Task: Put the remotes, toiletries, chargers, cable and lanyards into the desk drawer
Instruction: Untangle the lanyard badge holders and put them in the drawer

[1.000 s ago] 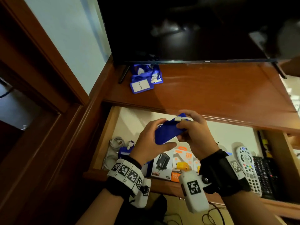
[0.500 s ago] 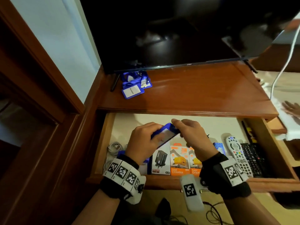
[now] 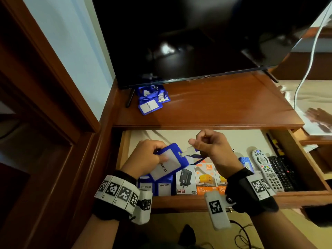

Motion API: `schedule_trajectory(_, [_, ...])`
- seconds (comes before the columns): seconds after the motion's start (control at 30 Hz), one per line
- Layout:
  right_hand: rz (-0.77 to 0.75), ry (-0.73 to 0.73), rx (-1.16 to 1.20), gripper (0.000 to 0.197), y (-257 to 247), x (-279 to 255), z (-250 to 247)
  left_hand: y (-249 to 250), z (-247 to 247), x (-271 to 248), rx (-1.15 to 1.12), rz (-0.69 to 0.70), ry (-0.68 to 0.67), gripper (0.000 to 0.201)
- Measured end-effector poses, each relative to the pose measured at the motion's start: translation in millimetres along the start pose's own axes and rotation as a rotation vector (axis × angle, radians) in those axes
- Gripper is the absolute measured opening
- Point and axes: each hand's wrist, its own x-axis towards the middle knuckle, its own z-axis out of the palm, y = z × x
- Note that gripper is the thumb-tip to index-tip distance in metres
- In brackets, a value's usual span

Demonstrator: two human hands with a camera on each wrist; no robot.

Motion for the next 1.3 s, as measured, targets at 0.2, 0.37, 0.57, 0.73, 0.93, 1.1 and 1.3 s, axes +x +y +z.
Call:
schedule_trajectory(0.2, [-0.101,0.096,0.152,0.018,16,-11,29,8,20,2,-0.283,-0.083,0.209,0.012])
schedule_trajectory(0.37, [-0.159,0.087,0.145,0.020,26,-11,43,16,40,1,-0.499,-0.110,0.315,0.008])
schedule_trajectory(0.57, [-0.192,-0.037,-0.104,0.023,28,3,27,18,29,6,-0.375,0.000,0.259,0.036])
schedule_trajectory(0.73, [-0.171,-0.249,-0.345,0.023,23,23,18,43,-16,22,0.328,0.184,-0.018,0.061])
schedule_trajectory(0.93, [-0.096,-0.480,-0.437,0.010,20,33,17,47,-23,38,0.736,0.140,-0.184,0.050])
schedule_trajectory(1.1, [-0.137,-0.589,-0.681,0.017,24,41,19,41,-10,38,0.858,0.100,-0.284,0.032])
schedule_trajectory(1.3, [-0.052,-0.581,-0.864,0.014,43,69,3,16,-11,39,0.759,-0.062,-0.183,0.030])
